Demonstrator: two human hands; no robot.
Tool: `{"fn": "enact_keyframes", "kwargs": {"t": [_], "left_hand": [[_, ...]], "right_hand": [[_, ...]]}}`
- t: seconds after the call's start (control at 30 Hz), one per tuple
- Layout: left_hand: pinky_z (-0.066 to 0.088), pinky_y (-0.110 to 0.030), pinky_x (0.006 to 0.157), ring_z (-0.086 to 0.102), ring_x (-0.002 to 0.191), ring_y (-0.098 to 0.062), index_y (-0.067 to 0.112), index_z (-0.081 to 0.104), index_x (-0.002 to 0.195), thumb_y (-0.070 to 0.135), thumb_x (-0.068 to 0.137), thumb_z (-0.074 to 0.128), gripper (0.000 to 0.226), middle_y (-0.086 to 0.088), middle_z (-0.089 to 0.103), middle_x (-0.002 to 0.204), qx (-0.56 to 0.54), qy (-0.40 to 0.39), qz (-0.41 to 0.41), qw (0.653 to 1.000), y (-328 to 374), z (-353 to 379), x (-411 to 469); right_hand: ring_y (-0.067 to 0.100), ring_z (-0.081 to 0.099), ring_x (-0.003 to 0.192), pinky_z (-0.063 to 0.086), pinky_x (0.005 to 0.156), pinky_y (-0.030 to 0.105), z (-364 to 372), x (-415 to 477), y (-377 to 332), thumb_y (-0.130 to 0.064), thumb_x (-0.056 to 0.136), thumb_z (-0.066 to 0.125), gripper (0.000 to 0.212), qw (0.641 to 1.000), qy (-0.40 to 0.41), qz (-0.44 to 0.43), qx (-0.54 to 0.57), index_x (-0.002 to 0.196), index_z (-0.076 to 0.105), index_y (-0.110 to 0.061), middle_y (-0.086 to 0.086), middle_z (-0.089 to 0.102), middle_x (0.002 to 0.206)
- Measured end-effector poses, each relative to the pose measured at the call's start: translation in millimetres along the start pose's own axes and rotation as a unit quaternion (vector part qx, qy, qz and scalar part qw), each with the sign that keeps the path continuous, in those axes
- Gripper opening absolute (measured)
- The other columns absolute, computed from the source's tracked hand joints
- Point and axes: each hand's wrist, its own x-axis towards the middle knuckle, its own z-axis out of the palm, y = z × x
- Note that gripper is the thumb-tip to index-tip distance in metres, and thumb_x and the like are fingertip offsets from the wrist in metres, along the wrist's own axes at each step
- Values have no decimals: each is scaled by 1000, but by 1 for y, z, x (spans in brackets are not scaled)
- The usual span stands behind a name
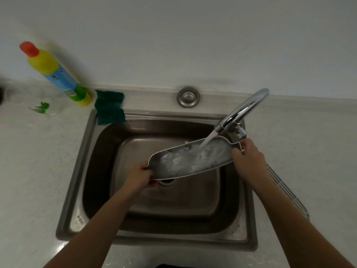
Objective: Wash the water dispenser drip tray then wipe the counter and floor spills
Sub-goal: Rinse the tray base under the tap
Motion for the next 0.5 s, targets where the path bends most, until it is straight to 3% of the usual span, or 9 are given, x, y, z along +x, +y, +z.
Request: {"fn": "enact_keyframes", "kwargs": {"t": [0.1,0.17,0.27,0.37,0.43,0.5], "left_hand": [[61,-32,55,72,70,-22,17,75,92,-5,92,65,24,-16,75,92,-7,29,33,999,-3,11,3],[65,-38,70,75,88,-21,25,74,109,2,96,65,28,-7,76,106,15,54,82,995,-5,10,4],[60,-41,95,64,119,-16,25,62,139,4,99,61,45,4,65,131,72,92,178,977,-5,1,2],[56,-37,98,57,126,-9,28,51,148,2,98,61,57,8,58,141,47,90,190,976,-1,-9,-2],[59,-36,95,63,119,-3,34,56,141,4,97,62,54,17,63,132,12,45,191,981,0,-15,-5],[59,-40,97,66,119,-8,34,60,137,1,98,57,51,10,69,127,-58,-10,172,983,-1,-17,-7]], "right_hand": [[12,64,77,45,60,27,1,-8,7,-24,104,54,14,999,20,-28,15,111,45,-32,-8,61,88],[14,64,84,50,65,30,3,-13,15,-24,104,55,19,999,4,-22,43,116,43,-33,-9,59,93],[21,69,94,61,67,32,4,-20,27,-11,100,60,38,986,-86,27,141,125,43,-34,-6,60,108],[30,68,107,65,70,33,8,-22,30,3,90,61,61,948,-171,86,255,120,47,-48,3,57,125],[37,66,114,65,82,49,13,-19,32,-4,88,61,57,916,-181,131,334,127,50,-44,8,57,130],[37,67,112,63,86,55,17,-16,31,-24,96,57,35,902,-164,151,368,123,53,-45,7,59,129]]}}
